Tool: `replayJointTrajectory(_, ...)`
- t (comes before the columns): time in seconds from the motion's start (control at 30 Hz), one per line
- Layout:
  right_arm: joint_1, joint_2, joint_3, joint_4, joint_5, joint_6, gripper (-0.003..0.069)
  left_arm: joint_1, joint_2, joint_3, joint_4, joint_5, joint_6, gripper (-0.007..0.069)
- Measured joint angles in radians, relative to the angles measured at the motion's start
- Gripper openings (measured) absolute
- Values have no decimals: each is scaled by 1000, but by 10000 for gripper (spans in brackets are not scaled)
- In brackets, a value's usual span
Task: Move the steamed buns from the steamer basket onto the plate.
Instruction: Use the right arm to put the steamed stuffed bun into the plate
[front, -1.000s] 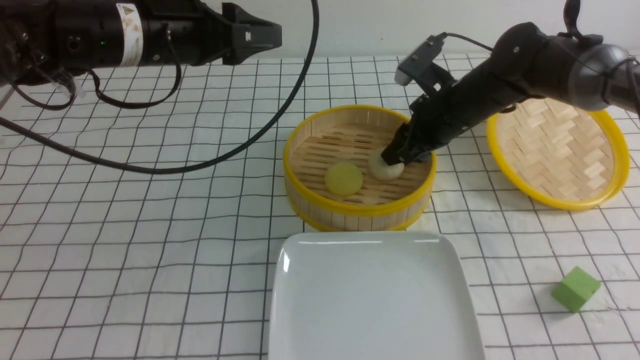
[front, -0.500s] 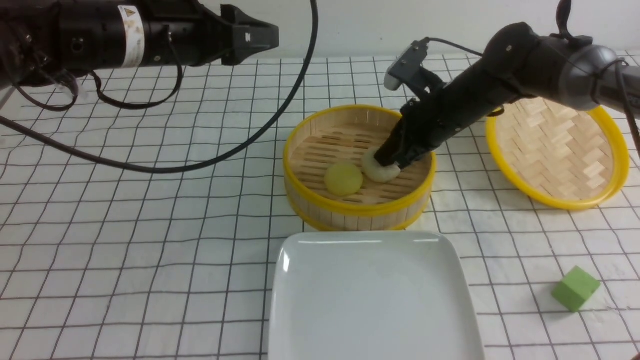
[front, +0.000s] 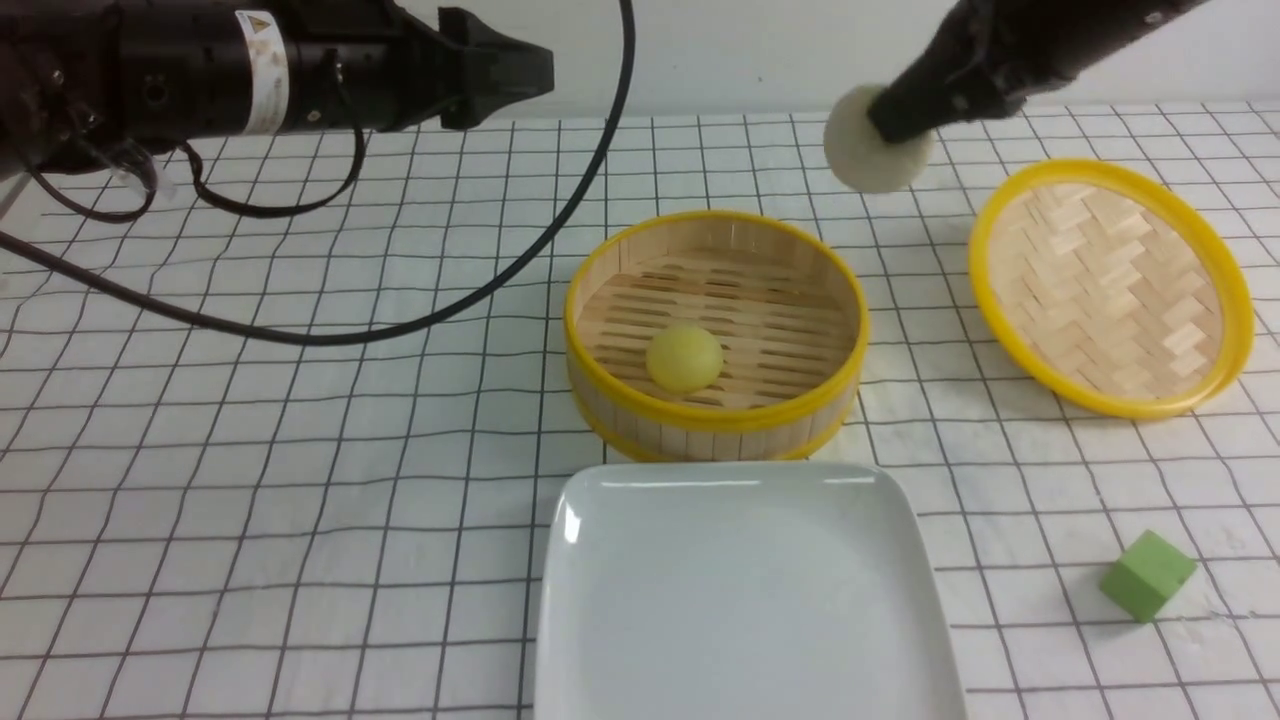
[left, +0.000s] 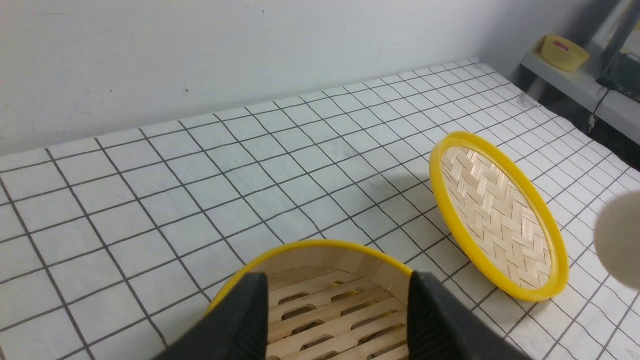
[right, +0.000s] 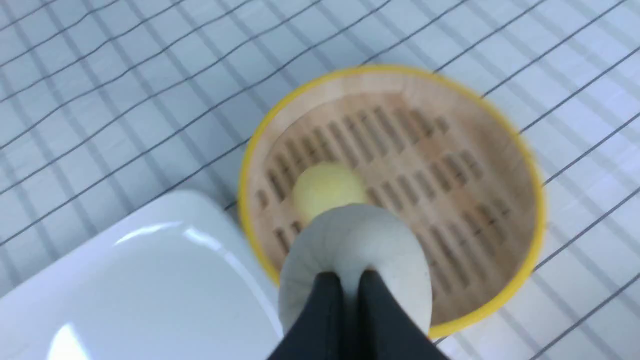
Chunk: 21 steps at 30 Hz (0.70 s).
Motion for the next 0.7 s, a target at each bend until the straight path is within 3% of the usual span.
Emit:
replayJointTrajectory(0.4,91,-11,353,-25,14,50,23,0,0,0,0,5,1,398)
replayJointTrajectory(0.53,91,-11,548,-22,-100,-24,23,0,0,0,0,5,1,398)
replayJointTrajectory(0.7,91,-11,636,39,-211,-114,24,0,2,0,-1,5,1,398)
